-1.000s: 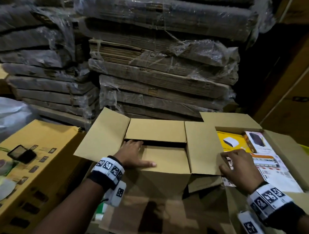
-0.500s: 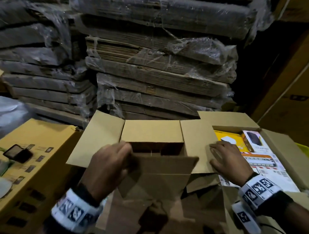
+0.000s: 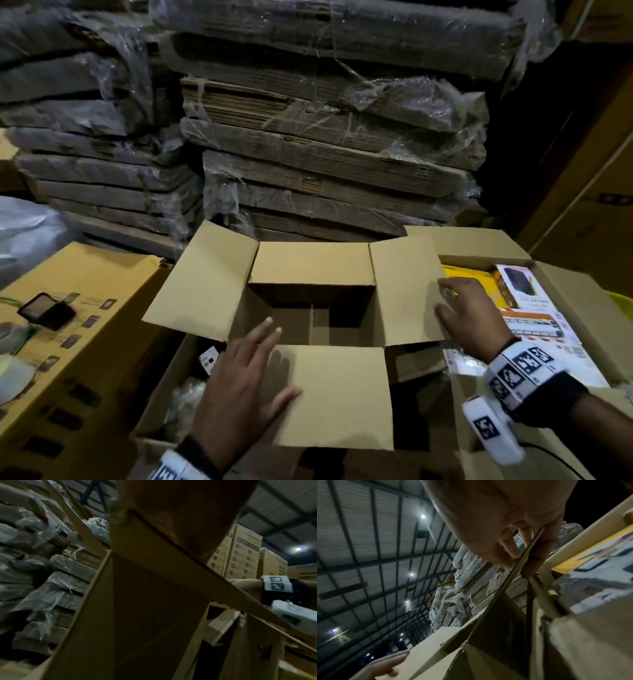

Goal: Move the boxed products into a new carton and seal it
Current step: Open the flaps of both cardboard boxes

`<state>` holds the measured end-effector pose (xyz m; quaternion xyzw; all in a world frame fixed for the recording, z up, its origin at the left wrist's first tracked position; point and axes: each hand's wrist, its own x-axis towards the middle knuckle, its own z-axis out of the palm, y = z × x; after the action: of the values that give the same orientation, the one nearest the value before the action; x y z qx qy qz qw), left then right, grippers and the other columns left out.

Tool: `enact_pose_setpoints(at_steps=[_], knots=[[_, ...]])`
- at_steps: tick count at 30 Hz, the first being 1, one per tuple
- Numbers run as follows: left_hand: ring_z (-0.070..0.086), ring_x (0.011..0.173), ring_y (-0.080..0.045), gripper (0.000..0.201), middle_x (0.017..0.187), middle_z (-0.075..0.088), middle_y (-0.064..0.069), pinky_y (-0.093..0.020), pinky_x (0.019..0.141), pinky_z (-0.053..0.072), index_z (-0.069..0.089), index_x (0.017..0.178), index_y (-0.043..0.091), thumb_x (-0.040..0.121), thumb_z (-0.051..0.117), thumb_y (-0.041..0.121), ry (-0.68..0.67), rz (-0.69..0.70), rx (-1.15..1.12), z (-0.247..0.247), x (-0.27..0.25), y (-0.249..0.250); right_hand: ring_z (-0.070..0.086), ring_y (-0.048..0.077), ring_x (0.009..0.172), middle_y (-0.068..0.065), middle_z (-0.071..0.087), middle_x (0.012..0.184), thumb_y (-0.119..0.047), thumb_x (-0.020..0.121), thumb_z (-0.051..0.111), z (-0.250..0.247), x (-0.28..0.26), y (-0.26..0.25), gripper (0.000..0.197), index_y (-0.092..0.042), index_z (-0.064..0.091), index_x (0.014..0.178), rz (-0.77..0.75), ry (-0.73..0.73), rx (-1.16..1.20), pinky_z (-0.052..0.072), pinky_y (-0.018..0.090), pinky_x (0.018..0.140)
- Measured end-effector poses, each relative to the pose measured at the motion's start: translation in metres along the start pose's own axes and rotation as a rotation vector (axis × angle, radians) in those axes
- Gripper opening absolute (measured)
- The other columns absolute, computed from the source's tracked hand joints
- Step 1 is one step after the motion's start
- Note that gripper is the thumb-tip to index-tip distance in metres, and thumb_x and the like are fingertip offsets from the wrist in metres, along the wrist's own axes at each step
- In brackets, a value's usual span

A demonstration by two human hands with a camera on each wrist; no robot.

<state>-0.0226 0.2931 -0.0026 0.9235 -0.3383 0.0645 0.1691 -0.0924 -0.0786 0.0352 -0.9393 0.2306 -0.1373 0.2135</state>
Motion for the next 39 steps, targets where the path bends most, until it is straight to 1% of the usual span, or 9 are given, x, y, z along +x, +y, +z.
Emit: enact_pose_setpoints(at_steps=[3, 5, 7, 11, 22, 26, 33, 36, 39], knots=[[0.031, 0.139, -0.009, 0.094, 0.150, 0.038, 0.010, -0.027, 0.119, 0.016, 0.033, 0.151, 0.025, 0.080, 0.030, 0.086, -0.061, 0.053, -0.001, 0.007, 0.027, 0.004, 0.042, 0.031, 0.128, 0.019, 0.049, 0.136, -0.004, 0.087, 0.060, 0.001, 0.001, -0.008, 0.052, 0.000, 0.047, 0.137, 0.021, -0.007, 0.046, 0.033, 0.033, 0.105], [0.041, 0.130, -0.006, 0.088, 0.136, 0.050, 0.015, -0.032, 0.118, 0.021, 0.039, 0.146, 0.031, 0.081, 0.021, 0.088, -0.147, 0.059, 0.044, 0.016, 0.039, 0.005, 0.043, 0.030, 0.128, 0.017, 0.051, 0.135, -0.006, 0.086, 0.062, 0.003, 0.001, -0.011, 0.050, 0.000, 0.050, 0.134, -0.009, -0.022, 0.039, 0.033, 0.035, 0.106], [0.056, 0.103, -0.010, 0.073, 0.105, 0.061, 0.015, -0.037, 0.101, 0.038, 0.059, 0.115, 0.033, 0.084, 0.020, 0.087, -0.130, 0.120, 0.137, 0.028, 0.045, 0.000, 0.042, 0.029, 0.128, 0.017, 0.052, 0.133, -0.009, 0.084, 0.066, 0.007, 0.000, -0.014, 0.050, 0.001, 0.054, 0.131, -0.045, -0.053, 0.010, 0.033, 0.035, 0.107], [0.051, 0.070, -0.011, 0.049, 0.074, 0.051, 0.017, -0.035, 0.073, 0.039, 0.051, 0.076, 0.033, 0.087, 0.036, 0.079, 0.076, 0.111, 0.082, 0.045, 0.050, -0.023, 0.045, 0.033, 0.126, 0.019, 0.054, 0.129, -0.011, 0.084, 0.069, 0.011, -0.008, -0.019, 0.046, 0.003, 0.056, 0.125, -0.089, -0.082, 0.040, 0.033, 0.032, 0.103], [0.048, 0.071, -0.009, 0.044, 0.074, 0.051, 0.017, -0.034, 0.071, 0.029, 0.055, 0.074, 0.029, 0.086, 0.046, 0.070, 0.308, 0.166, -0.095, 0.048, 0.046, -0.057, 0.038, 0.024, 0.134, 0.012, 0.039, 0.147, -0.039, 0.097, 0.050, 0.053, -0.030, -0.062, 0.066, -0.007, 0.025, 0.148, -0.243, -0.745, -0.099, 0.031, 0.030, 0.110], [0.047, 0.071, -0.008, 0.040, 0.074, 0.046, 0.019, -0.034, 0.074, 0.032, 0.051, 0.074, 0.031, 0.083, 0.053, 0.070, 0.249, 0.220, -0.050, 0.053, 0.041, -0.044, 0.053, 0.028, 0.113, 0.014, 0.055, 0.124, -0.034, 0.093, 0.055, 0.053, -0.029, -0.055, 0.046, -0.012, 0.044, 0.132, -0.226, -0.824, -0.219, 0.043, 0.030, 0.091], [0.048, 0.073, -0.008, 0.045, 0.073, 0.047, 0.017, -0.032, 0.078, 0.033, 0.050, 0.073, 0.032, 0.082, 0.050, 0.076, 0.203, 0.263, 0.043, 0.057, 0.042, -0.020, 0.064, 0.019, 0.083, 0.000, 0.071, 0.090, -0.020, 0.087, 0.055, 0.014, 0.008, -0.061, 0.017, -0.019, 0.070, 0.095, -0.248, -0.447, -0.170, 0.049, 0.029, 0.071], [0.052, 0.075, -0.010, 0.045, 0.076, 0.052, 0.016, -0.035, 0.079, 0.036, 0.055, 0.075, 0.030, 0.081, 0.055, 0.075, 0.209, 0.279, 0.057, 0.058, 0.041, -0.014, 0.059, 0.019, 0.103, 0.000, 0.064, 0.107, -0.034, 0.084, 0.065, 0.008, 0.034, -0.078, 0.027, -0.022, 0.061, 0.107, -0.331, -0.204, -0.128, 0.045, 0.030, 0.085], [0.053, 0.077, -0.011, 0.045, 0.078, 0.054, 0.015, -0.034, 0.078, 0.036, 0.057, 0.076, 0.030, 0.082, 0.055, 0.074, 0.211, 0.288, 0.060, 0.059, 0.041, -0.006, 0.038, 0.022, 0.130, 0.005, 0.044, 0.138, -0.043, 0.077, 0.072, 0.024, 0.057, -0.091, 0.069, -0.016, 0.046, 0.135, -0.411, -0.257, -0.273, 0.031, 0.029, 0.106]])
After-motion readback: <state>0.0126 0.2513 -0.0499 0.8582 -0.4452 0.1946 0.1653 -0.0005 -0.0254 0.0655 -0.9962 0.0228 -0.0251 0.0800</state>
